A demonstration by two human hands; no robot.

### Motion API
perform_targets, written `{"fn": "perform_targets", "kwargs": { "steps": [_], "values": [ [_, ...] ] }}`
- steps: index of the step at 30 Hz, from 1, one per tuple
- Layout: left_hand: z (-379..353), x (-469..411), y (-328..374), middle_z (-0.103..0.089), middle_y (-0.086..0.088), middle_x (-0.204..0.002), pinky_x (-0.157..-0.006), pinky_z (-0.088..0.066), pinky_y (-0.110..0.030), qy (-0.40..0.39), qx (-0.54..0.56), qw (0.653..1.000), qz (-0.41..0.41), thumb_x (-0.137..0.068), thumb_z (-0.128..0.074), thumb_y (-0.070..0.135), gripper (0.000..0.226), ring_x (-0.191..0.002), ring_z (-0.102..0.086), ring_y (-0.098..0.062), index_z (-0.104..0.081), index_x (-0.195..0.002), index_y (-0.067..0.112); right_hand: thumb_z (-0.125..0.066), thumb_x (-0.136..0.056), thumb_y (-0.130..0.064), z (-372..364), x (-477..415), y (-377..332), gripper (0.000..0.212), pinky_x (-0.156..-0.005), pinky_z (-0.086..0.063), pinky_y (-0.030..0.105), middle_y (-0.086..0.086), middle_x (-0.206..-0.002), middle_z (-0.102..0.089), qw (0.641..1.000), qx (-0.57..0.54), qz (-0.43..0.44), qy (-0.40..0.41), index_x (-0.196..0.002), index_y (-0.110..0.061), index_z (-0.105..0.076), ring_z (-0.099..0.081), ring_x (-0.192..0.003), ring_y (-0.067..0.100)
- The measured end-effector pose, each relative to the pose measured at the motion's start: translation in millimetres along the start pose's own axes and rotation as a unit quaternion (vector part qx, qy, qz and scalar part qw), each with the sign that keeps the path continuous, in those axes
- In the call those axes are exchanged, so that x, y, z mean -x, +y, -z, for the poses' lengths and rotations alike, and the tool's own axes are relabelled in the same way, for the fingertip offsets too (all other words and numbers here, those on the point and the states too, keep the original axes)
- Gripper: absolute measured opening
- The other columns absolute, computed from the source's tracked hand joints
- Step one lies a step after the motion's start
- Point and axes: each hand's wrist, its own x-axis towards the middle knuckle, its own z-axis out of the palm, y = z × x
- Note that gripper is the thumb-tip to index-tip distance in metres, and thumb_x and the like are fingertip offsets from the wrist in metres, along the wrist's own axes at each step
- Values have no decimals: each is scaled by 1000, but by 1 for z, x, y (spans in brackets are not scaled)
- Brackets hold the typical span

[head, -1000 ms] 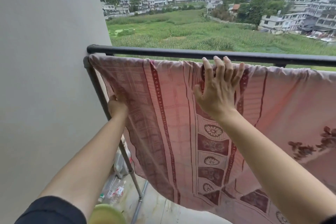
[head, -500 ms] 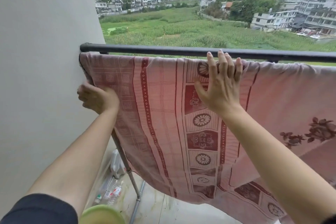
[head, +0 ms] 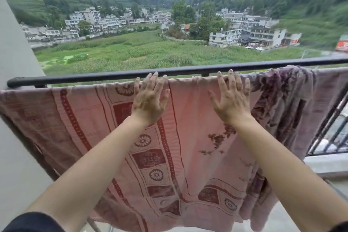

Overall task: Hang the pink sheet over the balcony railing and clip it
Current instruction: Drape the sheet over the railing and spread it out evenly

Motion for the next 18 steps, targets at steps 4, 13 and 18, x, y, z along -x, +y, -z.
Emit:
{"fn": "perform_targets", "kwargs": {
  "steps": [4, 13, 18],
  "values": [
    [1, -10, 39, -37, -9, -153, -115, 7, -60, -3, 3, 999, 39, -99, -25, 50, 53, -145, -26, -27, -41, -144, 25, -27, -100, -56, 22, 15, 51, 68, -122, 3, 52, 16, -164, -9, 995, -40, -87, 5, -156, -19, -19, 0, -152, 31],
    [-5, -30, 128, -40, -11, -151, -120, 0, -55, -4, 58, 998, -30, -100, -35, 45, 50, -144, -27, -28, -43, -143, 21, -42, -100, -45, 53, 43, 127, 72, -120, -15, 49, 19, -161, -16, 941, -189, -276, 36, -156, -9, -15, -14, -149, 34],
    [-14, -53, 175, -45, -9, -147, -119, -7, -55, 4, 79, 995, -56, -99, -37, 43, 49, -141, -34, -27, -45, -141, 18, -40, -103, -41, 54, 43, 155, 68, -122, -15, 44, 17, -161, -20, 902, -289, -321, 9, -157, -8, -14, -17, -149, 30]
  ]
}}
